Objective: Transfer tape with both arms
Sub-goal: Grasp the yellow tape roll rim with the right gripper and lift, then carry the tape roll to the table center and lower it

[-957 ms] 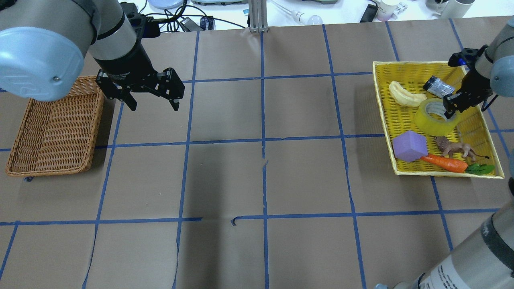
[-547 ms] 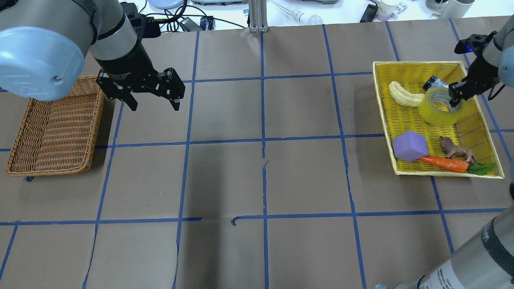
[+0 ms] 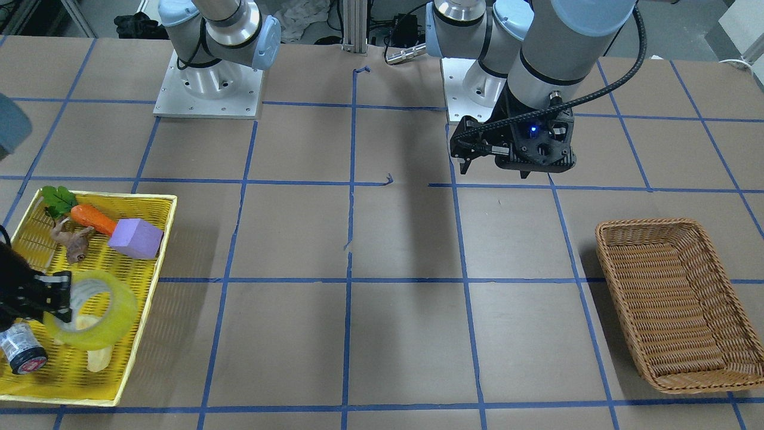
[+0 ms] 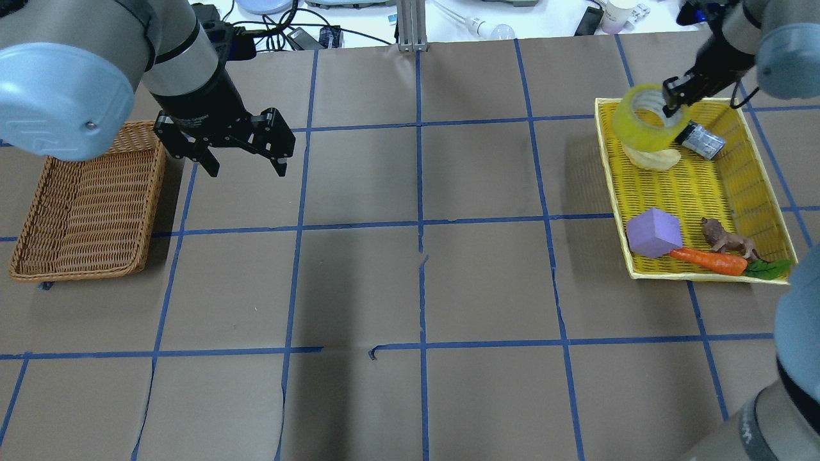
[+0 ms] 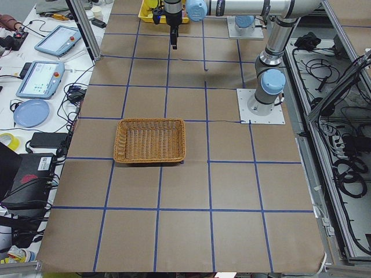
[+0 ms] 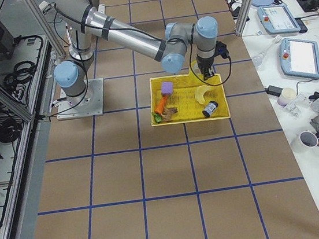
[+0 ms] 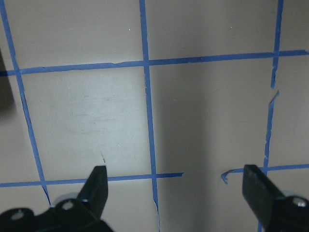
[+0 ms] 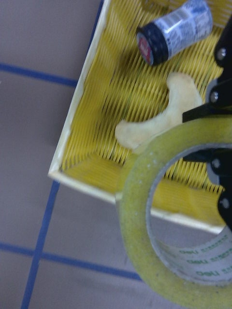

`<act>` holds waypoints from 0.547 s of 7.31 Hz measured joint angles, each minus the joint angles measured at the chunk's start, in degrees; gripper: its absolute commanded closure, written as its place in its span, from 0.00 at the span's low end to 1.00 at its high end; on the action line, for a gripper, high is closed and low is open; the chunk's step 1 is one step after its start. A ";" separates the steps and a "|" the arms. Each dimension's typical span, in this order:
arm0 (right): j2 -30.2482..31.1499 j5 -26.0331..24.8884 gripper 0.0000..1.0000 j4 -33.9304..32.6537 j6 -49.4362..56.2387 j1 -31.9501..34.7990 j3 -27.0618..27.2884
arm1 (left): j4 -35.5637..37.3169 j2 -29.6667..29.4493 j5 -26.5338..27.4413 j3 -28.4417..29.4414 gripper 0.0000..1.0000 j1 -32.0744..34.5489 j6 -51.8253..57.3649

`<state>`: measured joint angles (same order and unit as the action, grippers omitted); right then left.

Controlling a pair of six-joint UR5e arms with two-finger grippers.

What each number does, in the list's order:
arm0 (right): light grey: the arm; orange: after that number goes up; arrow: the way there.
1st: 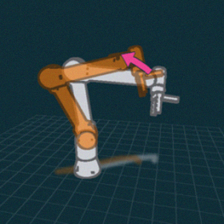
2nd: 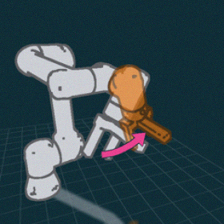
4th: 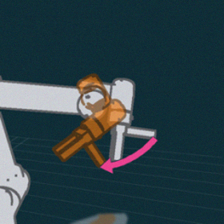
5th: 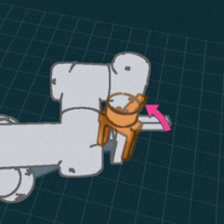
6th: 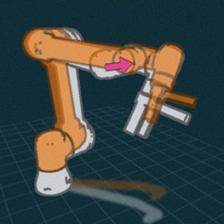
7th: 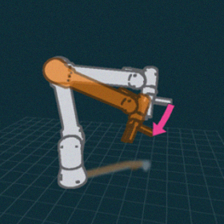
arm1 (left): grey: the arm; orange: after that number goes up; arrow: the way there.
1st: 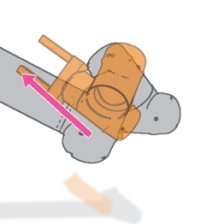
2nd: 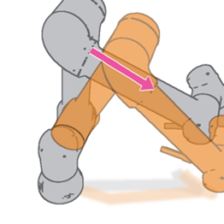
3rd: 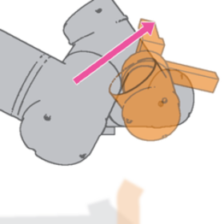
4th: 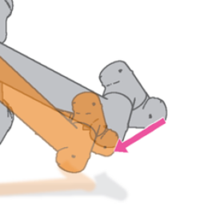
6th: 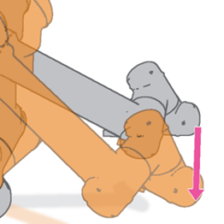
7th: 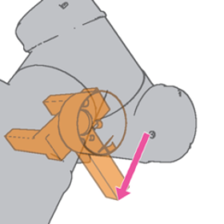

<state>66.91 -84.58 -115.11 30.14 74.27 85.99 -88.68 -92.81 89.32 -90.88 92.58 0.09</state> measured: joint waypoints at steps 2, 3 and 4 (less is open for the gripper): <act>-0.38 0.69 1.00 0.05 -16.98 11.33 -0.14 | 0.00 -0.06 0.06 0.00 0.00 -0.02 0.00; -1.24 1.03 1.00 -0.69 -24.37 16.60 -0.07 | 0.00 -0.07 0.09 0.00 0.00 -0.03 0.00; -2.80 0.94 1.00 -2.31 -30.38 21.59 0.02 | 0.02 -0.08 0.15 0.00 0.00 -0.05 0.00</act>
<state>64.11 -83.64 -117.42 -0.24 95.86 86.01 -88.66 -92.89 89.46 -90.88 92.53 0.09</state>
